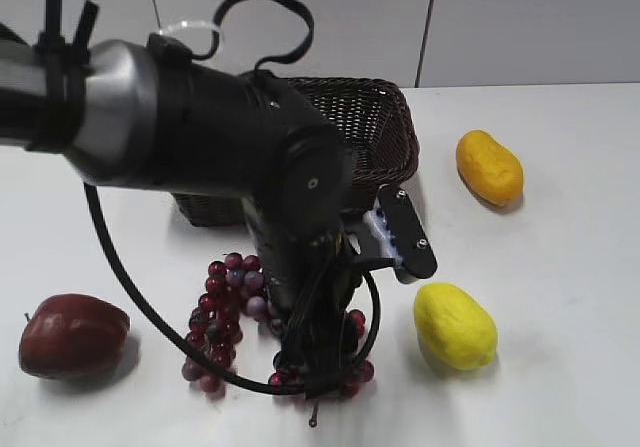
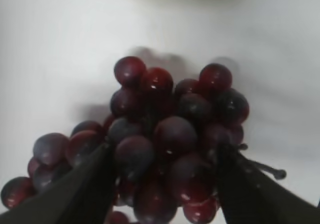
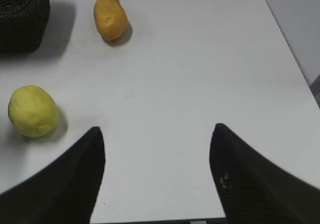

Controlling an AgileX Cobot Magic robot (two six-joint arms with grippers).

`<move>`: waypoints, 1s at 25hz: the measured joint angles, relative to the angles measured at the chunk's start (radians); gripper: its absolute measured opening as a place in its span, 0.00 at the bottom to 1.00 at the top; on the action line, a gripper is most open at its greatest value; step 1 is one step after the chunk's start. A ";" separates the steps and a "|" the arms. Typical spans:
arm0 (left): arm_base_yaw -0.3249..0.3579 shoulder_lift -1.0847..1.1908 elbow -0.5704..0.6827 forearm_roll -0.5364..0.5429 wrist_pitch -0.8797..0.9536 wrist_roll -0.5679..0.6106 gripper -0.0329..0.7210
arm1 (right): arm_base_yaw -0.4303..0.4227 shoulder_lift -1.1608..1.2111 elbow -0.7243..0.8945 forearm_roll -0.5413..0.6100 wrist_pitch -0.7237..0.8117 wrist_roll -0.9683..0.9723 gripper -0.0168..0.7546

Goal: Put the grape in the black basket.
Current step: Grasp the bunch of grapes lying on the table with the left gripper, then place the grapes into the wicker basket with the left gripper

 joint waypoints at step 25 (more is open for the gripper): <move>0.000 -0.008 -0.006 -0.039 0.053 -0.001 0.38 | 0.000 0.000 0.000 0.000 0.000 0.000 0.67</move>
